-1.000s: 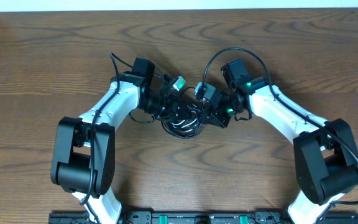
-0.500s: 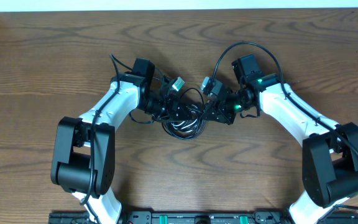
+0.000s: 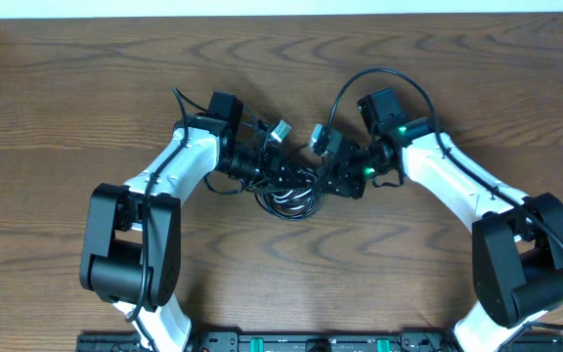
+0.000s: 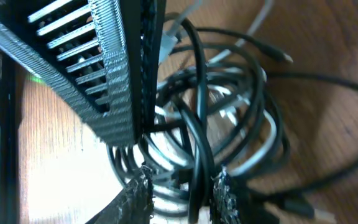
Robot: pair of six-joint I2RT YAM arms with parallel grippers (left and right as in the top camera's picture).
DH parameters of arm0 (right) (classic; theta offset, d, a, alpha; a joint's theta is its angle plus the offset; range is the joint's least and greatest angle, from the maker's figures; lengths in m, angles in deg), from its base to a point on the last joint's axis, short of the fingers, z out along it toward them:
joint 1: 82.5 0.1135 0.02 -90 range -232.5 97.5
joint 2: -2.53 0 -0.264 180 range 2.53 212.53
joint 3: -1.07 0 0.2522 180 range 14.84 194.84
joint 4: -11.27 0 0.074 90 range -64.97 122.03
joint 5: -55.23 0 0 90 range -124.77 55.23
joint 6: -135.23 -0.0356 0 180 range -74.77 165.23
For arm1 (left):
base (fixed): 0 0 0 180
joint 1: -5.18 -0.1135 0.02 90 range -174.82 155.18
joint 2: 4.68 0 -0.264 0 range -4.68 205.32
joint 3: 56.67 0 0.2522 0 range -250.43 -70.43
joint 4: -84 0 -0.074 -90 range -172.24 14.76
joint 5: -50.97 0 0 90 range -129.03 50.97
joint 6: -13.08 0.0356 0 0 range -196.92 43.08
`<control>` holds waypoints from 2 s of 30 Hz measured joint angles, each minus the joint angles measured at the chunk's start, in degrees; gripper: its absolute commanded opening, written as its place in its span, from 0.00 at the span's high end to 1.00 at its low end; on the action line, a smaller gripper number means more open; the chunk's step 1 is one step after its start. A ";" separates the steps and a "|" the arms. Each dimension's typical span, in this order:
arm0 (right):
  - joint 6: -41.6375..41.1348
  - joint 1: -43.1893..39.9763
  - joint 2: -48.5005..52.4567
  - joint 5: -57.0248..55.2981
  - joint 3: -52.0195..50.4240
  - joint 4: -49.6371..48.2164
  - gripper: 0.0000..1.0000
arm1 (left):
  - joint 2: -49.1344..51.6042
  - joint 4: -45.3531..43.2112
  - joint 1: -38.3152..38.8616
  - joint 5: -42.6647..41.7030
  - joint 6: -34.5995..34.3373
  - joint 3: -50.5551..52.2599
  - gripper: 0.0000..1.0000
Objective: Untangle cables
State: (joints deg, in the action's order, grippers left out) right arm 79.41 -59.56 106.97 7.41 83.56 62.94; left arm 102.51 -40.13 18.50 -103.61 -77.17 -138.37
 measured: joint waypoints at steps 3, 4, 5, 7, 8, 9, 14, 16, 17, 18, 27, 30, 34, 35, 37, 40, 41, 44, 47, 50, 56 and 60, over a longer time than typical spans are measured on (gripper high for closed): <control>0.15 0.59 0.00 -0.63 0.00 0.00 0.87 | 0.00 0.74 0.02 -0.63 0.00 0.00 0.93; 0.33 0.61 0.00 -0.72 0.00 0.00 0.96 | 0.00 0.92 0.00 -0.81 0.00 0.00 0.92; 0.52 0.61 0.00 -0.98 0.00 -0.04 0.99 | 0.00 0.98 0.00 -0.98 0.00 0.00 0.93; 0.68 0.57 0.00 -1.51 -0.02 0.00 0.99 | 0.00 1.03 0.00 -1.16 0.00 0.00 0.93; 0.81 0.55 0.00 -1.57 -0.02 -0.02 0.99 | 0.00 1.01 0.02 -1.14 -0.02 0.00 0.93; 0.83 0.55 0.00 -1.70 -0.02 -0.04 0.99 | 0.00 1.01 0.00 -1.09 0.00 0.00 0.93; 0.83 0.55 0.00 -1.44 -0.02 0.28 0.99 | 0.00 0.94 0.00 1.79 -0.17 0.00 0.93; 0.85 0.55 0.00 -0.55 -0.02 0.35 0.99 | 0.00 0.90 0.02 3.67 -0.50 0.00 0.93; 1.11 0.55 0.00 0.31 -0.02 0.52 0.99 | 0.00 0.72 0.02 4.87 -0.92 0.00 0.93; 1.25 0.55 0.00 0.66 -0.02 0.63 0.99 | 0.00 0.44 0.02 5.73 -1.29 0.00 0.92; 4.57 -1.11 0.04 6.54 -0.02 2.95 0.99 | 0.00 -4.87 1.16 11.37 -5.88 0.00 0.93; 4.63 -2.49 0.07 9.11 -0.02 3.45 0.99 | 0.00 -7.15 1.29 11.30 -6.01 0.00 0.92; 4.35 -4.90 -0.04 15.28 -0.17 4.90 0.99 | -0.02 -10.32 0.92 12.52 -6.45 0.00 0.91; 3.93 -5.40 -0.04 16.94 -0.20 4.90 0.99 | -0.04 -10.60 0.39 12.37 -6.36 0.00 0.88; 2.97 -5.81 -0.04 18.29 -0.22 4.61 0.99 | -0.09 -10.64 0.00 11.82 -5.68 0.00 0.86; -0.98 -5.88 -0.04 19.65 -0.24 2.32 0.99 | -1.14 -9.86 0.20 11.13 -3.32 0.00 0.83; -2.34 -5.88 -0.04 19.85 -0.26 1.70 0.99 | -1.81 -9.46 0.33 10.97 -2.27 0.00 0.83; -7.17 -5.90 -0.11 20.15 -0.26 0.28 0.99 | -5.20 -7.39 0.66 11.21 1.92 0.00 0.83; -11.17 -5.97 -0.11 19.30 -0.26 -0.55 0.99 | -9.01 -6.43 0.68 10.86 5.18 0.00 0.83; -14.78 -6.27 -0.11 19.56 -0.26 -1.07 0.99 | -13.09 -6.38 0.83 10.62 7.30 0.00 0.73; -18.51 -7.56 -0.11 21.11 -0.26 -1.14 0.99 | -13.81 -4.81 0.83 11.34 11.37 0.00 0.72; -19.69 -8.00 -0.11 22.77 -0.26 -1.11 0.99 | -13.73 -4.83 0.83 14.78 13.68 0.00 0.72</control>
State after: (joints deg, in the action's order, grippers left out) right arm 59.71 -67.56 106.86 30.18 83.30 61.83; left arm 88.79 -44.96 19.33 -88.83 -63.49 -138.37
